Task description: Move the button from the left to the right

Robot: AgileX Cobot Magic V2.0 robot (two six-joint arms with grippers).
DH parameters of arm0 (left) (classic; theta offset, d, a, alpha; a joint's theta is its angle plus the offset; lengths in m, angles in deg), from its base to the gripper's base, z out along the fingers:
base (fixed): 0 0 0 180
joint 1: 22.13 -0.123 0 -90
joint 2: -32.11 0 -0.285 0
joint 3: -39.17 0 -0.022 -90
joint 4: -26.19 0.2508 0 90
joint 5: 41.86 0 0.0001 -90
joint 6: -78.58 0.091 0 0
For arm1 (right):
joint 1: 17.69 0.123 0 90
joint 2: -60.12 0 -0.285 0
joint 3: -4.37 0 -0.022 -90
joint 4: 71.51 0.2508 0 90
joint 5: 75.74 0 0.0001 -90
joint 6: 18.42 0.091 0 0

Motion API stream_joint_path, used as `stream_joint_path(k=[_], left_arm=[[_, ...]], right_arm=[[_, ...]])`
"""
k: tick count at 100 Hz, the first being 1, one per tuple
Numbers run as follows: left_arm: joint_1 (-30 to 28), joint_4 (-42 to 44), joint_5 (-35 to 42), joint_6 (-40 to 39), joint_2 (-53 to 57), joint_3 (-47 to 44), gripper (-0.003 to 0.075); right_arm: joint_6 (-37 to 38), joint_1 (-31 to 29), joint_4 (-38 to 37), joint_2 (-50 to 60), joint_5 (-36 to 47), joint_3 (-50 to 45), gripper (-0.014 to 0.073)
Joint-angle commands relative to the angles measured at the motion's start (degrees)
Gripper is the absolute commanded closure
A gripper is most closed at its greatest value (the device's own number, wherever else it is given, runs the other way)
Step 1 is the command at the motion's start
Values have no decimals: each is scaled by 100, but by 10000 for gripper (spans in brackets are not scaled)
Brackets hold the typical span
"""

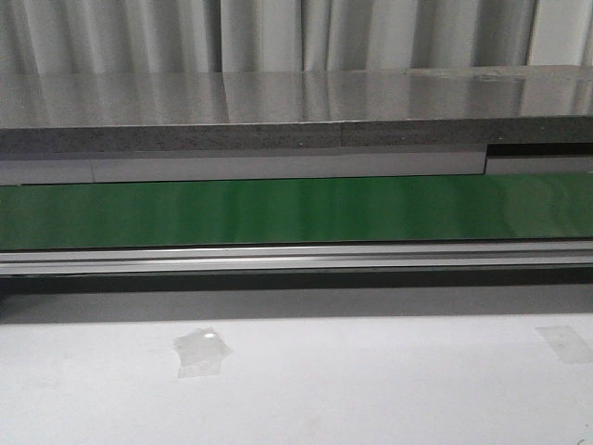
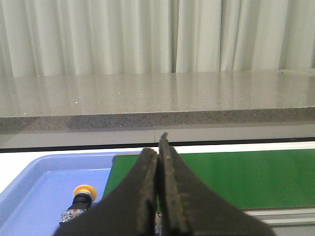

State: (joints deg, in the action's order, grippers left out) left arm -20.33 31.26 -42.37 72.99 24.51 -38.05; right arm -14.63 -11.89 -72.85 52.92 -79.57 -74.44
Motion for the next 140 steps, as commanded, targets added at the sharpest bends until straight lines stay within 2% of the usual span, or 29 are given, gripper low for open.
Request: stream_joint_path(k=[1, 45, 61, 92, 115, 140], left_arm=[[52, -8, 474, -43, 195, -252, 740], [52, -29, 531, -43, 195, -252, 740], [52, -164, 402, -43, 195, 0, 740], [52, -544, -947, -43, -429, 1440, 740], [52, -508, -2168, -43, -1676, 2816, 740], [52, -508, -3151, -43, -3253, 4112, 740]], right_arm=[[-28, 17, -33, 113, 464, 89, 662], [-28, 17, -33, 113, 464, 89, 662], [-28, 17, -33, 113, 464, 89, 662], [-28, 17, -33, 113, 464, 89, 662], [-28, 17, -33, 113, 464, 89, 662], [-28, 17, -33, 113, 464, 89, 662]])
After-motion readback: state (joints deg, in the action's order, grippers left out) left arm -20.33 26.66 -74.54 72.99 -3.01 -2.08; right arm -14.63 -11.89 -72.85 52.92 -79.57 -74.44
